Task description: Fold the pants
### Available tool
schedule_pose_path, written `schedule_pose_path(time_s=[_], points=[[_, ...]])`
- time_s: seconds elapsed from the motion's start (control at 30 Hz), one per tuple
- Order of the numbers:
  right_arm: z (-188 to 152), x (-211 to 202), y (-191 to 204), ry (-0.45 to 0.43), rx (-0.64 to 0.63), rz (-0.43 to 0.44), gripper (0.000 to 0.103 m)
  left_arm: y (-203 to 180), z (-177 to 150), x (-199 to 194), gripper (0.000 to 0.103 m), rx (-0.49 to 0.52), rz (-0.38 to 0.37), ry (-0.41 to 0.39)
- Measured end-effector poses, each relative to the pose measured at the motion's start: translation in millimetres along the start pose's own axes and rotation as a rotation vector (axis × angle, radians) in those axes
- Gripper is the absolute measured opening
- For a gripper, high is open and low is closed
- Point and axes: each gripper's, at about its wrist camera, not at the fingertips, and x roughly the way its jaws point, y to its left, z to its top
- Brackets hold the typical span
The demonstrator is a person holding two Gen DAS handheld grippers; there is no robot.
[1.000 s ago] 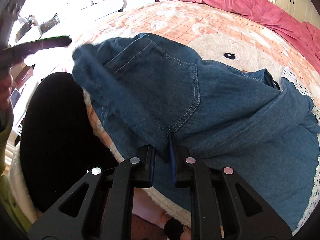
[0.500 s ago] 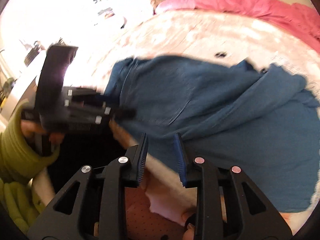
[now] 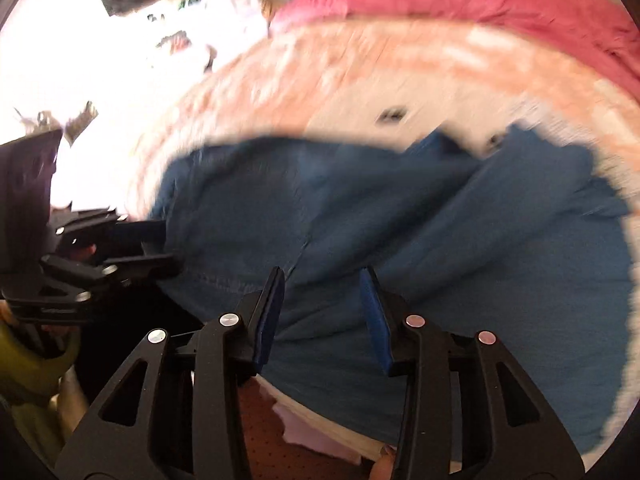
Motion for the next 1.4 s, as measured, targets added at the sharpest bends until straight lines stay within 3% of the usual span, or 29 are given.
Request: schedule_pose_path(time_s=[0.1, 0.2, 0.3, 0.4, 0.57, 0.7, 0.83, 1.03, 1.17, 1.23, 1.3, 1.4], points=[[14.8, -35.1, -25.2, -0.069, 0.026, -0.087, 0.044, -16.8, 17.4, -18.5, 0.056, 0.047, -0.01, -0.06], [28.0, -52.4, -52.2, -0.089, 0.046, -0.18, 0.046, -33.5, 34.4, -14.0, 0.058, 0.054, -0.093, -0.068], [42.1, -57.7, -74.4, -0.093, 0.07, -0.228, 0.054, -57.0, 53.8, 15.9, 0.059, 0.08, -0.184, -0.02], [63.4, -44.7, -98.5, -0.082, 0.1, -0.265, 0.061, -71.5, 63.2, 59.0, 0.059, 0.075, -0.223, 0.07], [89.6, -21.7, -119.6, -0.032, 0.104, -0.31, 0.067, -82.9, 67.5, 112.3, 0.056, 0.067, -0.199, 0.162], [109.2, 3.3, -129.9, 0.005, 0.129, -0.319, 0.068, -77.2, 68.5, 133.5, 0.033, 0.019, -0.202, 0.14], [129.2, 37.5, -137.1, 0.044, 0.152, -0.31, 0.069, -68.9, 69.6, 137.5, 0.01, -0.016, -0.258, 0.102], [156.3, 88.5, -145.4, 0.104, 0.168, -0.391, 0.069, -83.7, 65.5, 129.3, 0.01, 0.052, -0.335, 0.084], [163.8, 115.5, -159.4, 0.157, 0.176, -0.493, 0.068, -95.7, 63.7, 125.2, 0.01, 0.108, -0.325, 0.067], [161.6, 122.5, -167.3, 0.167, 0.173, -0.507, 0.044, -95.8, 63.8, 124.7, 0.01, 0.12, -0.309, 0.061], [157.0, 116.2, -174.0, 0.141, 0.184, -0.473, 0.01, -91.9, 64.3, 125.0, 0.01, 0.113, -0.293, 0.059], [151.4, 88.3, -180.6, 0.06, 0.253, -0.4, 0.006, -87.4, 64.6, 125.4, 0.01, 0.104, -0.284, 0.065]])
